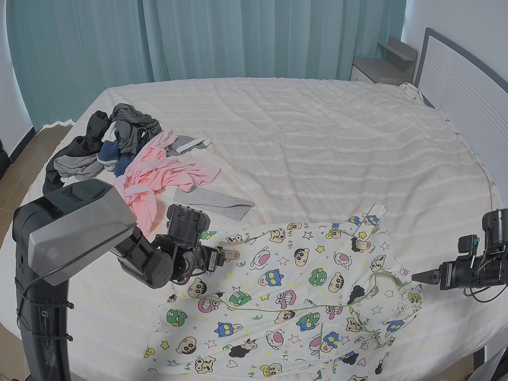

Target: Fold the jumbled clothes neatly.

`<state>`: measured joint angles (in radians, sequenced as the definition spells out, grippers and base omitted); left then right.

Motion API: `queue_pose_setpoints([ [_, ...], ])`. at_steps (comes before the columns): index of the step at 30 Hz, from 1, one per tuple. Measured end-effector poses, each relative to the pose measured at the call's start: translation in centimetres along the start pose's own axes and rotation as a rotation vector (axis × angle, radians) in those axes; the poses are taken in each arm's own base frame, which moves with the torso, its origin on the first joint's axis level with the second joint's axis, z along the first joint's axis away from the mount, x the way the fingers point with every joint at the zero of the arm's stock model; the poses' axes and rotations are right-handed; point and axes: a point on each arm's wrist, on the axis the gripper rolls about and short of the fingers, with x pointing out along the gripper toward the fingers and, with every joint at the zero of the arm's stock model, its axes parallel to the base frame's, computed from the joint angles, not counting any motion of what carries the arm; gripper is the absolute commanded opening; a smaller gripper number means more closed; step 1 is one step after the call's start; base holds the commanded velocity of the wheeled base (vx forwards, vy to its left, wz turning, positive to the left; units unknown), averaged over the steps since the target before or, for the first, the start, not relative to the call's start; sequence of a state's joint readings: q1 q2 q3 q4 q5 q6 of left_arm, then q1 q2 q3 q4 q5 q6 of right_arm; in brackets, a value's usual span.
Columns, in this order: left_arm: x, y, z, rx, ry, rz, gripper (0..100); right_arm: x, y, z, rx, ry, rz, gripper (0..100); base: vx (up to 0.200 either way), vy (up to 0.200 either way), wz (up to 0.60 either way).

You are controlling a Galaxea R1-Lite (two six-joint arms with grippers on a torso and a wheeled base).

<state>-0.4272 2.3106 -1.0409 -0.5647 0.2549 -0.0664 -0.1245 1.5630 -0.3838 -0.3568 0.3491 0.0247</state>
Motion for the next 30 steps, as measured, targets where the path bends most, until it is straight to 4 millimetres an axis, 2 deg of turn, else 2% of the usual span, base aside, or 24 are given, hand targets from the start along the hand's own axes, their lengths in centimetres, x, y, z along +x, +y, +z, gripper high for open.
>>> queue_pose_setpoints([
  [12, 2.6, 0.9, 1.4, 0.08, -0.049, 0.09, 100, 0.0, 0.1, -0.1, 0.0, 0.002, 0.002, 100, 0.0, 0.0, 0.0],
  [25, 3.3, -0.2, 1.0, 0.137, -0.039, 0.074, 100, -0.1, 0.1, -0.1, 0.001, 0.002, 0.001, 100, 0.0, 0.0, 0.0],
  [30, 3.8, 1.1, 1.1, 0.164, 0.001, 0.106, 100, -0.1, 0.1, -0.1, 0.0, 0.001, 0.003, 100, 0.0, 0.0, 0.0],
])
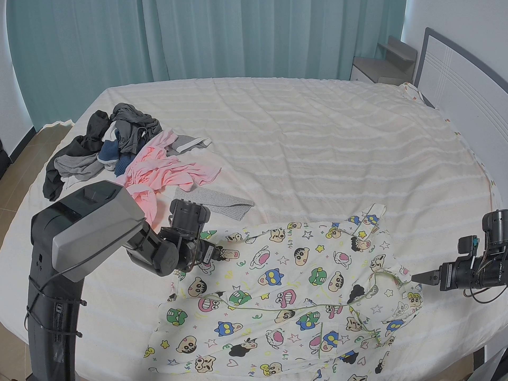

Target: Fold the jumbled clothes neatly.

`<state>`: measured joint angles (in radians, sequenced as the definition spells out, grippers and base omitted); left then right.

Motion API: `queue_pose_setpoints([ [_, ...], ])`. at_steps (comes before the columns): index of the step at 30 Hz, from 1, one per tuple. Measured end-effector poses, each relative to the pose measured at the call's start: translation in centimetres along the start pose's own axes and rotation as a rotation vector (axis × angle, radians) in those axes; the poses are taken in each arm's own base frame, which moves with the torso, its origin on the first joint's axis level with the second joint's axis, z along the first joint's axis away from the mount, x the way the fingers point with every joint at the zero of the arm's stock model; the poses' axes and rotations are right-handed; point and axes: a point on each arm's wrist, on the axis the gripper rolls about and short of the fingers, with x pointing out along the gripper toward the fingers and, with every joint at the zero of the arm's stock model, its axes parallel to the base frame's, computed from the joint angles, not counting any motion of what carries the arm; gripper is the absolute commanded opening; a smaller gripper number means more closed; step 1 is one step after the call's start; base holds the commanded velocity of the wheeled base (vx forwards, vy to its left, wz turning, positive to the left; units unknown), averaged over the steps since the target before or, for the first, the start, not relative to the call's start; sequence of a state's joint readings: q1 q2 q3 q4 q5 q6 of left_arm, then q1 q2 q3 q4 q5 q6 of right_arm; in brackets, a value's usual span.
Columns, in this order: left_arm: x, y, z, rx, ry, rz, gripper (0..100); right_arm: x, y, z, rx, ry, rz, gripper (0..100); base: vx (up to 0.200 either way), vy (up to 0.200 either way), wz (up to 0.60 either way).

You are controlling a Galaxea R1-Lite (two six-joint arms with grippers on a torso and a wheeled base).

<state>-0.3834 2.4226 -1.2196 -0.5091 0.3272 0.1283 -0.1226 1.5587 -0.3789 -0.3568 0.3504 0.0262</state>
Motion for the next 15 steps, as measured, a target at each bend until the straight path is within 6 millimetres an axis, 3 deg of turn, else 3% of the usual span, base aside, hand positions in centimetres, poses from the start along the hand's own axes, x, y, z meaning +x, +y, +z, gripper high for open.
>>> queue_pose_setpoints([
  [7, 0.9, 2.5, 1.8, -0.028, -0.044, 0.092, 100, 0.0, 0.0, 0.0, 0.0, 0.001, 0.001, 100, 0.0, 0.0, 0.0],
  [15, 2.2, 5.3, 5.8, -0.108, -0.175, 0.231, 100, 0.1, 0.0, 0.0, -0.001, 0.004, 0.002, 100, 0.0, 0.0, 0.0],
])
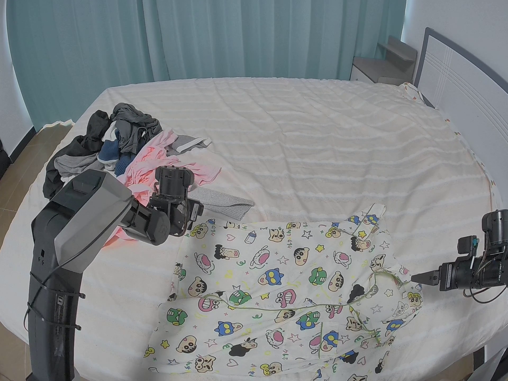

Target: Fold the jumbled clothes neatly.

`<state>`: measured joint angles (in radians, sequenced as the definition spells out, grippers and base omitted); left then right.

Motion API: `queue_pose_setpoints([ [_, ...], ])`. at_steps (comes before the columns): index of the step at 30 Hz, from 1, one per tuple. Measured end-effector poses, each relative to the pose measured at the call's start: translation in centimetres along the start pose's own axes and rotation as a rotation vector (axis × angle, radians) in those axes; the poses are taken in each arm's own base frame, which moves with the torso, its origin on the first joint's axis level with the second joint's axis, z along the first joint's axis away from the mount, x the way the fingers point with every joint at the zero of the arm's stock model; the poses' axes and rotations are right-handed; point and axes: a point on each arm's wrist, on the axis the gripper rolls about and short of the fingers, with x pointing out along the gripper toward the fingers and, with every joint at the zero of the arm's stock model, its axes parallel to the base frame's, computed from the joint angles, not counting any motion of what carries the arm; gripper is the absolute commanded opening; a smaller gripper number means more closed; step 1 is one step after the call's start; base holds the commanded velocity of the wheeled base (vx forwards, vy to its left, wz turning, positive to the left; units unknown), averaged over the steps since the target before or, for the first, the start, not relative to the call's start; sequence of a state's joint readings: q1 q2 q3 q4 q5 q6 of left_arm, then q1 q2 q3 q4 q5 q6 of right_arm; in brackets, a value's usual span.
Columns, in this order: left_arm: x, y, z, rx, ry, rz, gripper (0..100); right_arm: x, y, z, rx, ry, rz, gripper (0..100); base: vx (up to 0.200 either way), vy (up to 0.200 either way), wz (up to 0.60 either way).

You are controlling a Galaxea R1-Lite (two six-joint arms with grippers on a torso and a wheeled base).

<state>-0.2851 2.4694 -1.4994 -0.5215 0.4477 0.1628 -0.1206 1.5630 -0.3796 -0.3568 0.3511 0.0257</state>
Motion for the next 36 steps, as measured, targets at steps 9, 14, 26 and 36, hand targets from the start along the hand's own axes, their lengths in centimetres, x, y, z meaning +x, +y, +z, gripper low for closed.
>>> queue_pose_setpoints([
  [9, 1.1, 0.3, 0.1, -0.04, -0.029, 0.054, 100, 0.0, -0.1, 0.0, 0.003, -0.001, 0.0, 100, 0.0, 0.0, 0.0],
  [14, -0.5, 0.3, -1.5, -0.045, 0.034, 0.03, 100, 0.0, -0.1, 0.2, 0.005, -0.008, 0.01, 100, 0.0, 0.0, 0.0],
  [26, -8.8, 1.5, -3.8, -0.215, 0.159, -0.11, 100, 1.6, 0.5, 4.8, 0.16, -0.078, 0.093, 100, 0.0, 0.0, 0.0],
  [36, -16.1, 2.4, -6.4, -0.434, 0.201, -0.216, 100, 7.5, 4.2, 10.4, 0.329, -0.079, 0.181, 100, 0.0, 0.0, 0.0],
])
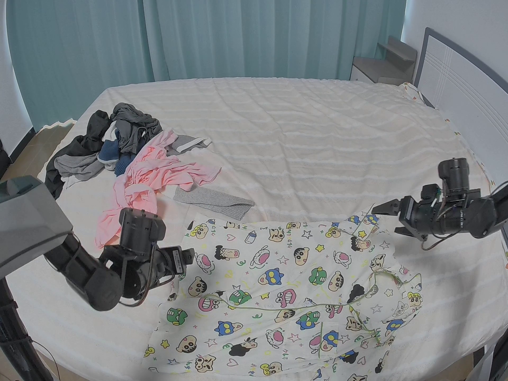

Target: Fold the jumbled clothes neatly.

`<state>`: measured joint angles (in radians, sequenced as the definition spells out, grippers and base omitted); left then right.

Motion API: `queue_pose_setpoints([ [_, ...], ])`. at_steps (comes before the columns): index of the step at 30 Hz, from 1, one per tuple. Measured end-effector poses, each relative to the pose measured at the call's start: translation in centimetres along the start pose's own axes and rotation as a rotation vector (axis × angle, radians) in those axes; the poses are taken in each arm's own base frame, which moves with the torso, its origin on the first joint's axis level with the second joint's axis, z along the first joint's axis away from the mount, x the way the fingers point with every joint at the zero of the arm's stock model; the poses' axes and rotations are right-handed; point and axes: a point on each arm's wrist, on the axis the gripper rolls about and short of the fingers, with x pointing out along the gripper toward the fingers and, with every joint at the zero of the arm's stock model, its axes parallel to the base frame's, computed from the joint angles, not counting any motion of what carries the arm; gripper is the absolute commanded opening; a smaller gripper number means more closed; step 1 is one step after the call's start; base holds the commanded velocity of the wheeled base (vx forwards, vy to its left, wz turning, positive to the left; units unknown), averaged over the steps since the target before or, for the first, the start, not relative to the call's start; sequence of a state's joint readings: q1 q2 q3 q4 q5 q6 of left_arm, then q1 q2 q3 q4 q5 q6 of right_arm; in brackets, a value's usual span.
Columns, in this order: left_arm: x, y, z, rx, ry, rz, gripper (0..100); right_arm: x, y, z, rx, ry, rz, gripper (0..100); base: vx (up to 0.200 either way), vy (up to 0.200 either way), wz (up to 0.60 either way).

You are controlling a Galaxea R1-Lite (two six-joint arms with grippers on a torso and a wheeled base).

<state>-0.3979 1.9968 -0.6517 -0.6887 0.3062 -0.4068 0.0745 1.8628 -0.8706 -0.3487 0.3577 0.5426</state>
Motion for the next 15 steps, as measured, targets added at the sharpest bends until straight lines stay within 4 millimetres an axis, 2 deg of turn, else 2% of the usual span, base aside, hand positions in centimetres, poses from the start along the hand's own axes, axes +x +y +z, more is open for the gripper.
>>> queue_pose_setpoints([
  [6, -3.0, 0.5, -2.2, -0.12, -0.081, -0.098, 100, 6.1, 0.8, -0.6, 0.002, 0.035, -0.067, 100, 0.0, 0.0, 0.0],
  [11, -4.5, 0.8, -3.6, -0.17, -0.092, -0.137, 100, 9.9, 1.4, -0.8, 0.026, 0.009, -0.12, 100, 0.0, 0.0, 0.0],
  [15, -5.2, 1.0, -4.3, -0.216, -0.108, -0.164, 100, 12.3, 1.9, -0.3, 0.127, -0.029, -0.13, 100, 0.0, 0.0, 0.0],
])
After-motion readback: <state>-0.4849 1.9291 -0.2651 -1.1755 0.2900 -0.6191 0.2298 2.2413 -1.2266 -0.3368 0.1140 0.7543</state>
